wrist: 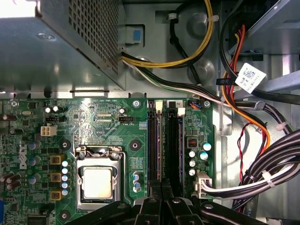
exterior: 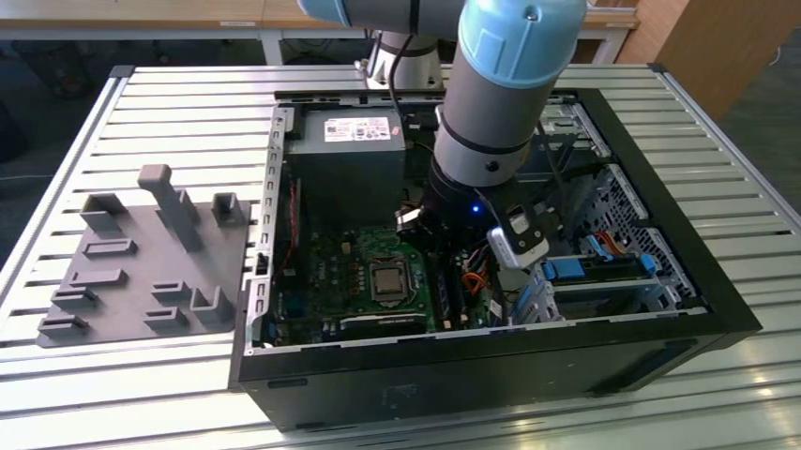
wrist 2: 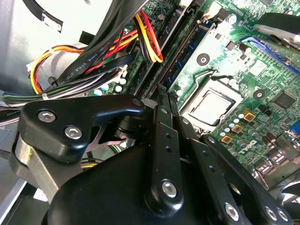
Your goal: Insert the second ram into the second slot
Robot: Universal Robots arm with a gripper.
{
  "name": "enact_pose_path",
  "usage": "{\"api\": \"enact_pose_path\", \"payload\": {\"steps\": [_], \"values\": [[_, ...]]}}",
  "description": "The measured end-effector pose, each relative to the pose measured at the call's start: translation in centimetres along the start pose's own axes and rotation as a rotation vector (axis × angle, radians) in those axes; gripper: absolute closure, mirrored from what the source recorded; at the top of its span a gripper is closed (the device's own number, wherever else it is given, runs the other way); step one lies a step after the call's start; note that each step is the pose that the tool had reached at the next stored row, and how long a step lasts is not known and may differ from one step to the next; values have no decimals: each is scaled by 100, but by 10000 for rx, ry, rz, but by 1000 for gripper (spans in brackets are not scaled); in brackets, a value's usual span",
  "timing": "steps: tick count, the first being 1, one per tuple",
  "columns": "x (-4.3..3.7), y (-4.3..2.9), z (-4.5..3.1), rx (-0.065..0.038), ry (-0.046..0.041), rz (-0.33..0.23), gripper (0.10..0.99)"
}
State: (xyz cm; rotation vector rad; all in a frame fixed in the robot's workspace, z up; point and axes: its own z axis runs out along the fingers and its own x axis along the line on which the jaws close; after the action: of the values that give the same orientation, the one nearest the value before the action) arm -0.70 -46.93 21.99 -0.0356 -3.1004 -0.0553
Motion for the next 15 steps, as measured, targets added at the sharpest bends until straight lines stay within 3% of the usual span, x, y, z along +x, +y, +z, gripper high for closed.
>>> {"api": "enact_pose_path", "payload": {"steps": [7, 8, 15], "values": [[0, 0, 1, -1, 0, 0, 957], [0, 0, 1, 0, 0, 0, 894], [1, 1, -30, -1, 0, 0, 894]]}}
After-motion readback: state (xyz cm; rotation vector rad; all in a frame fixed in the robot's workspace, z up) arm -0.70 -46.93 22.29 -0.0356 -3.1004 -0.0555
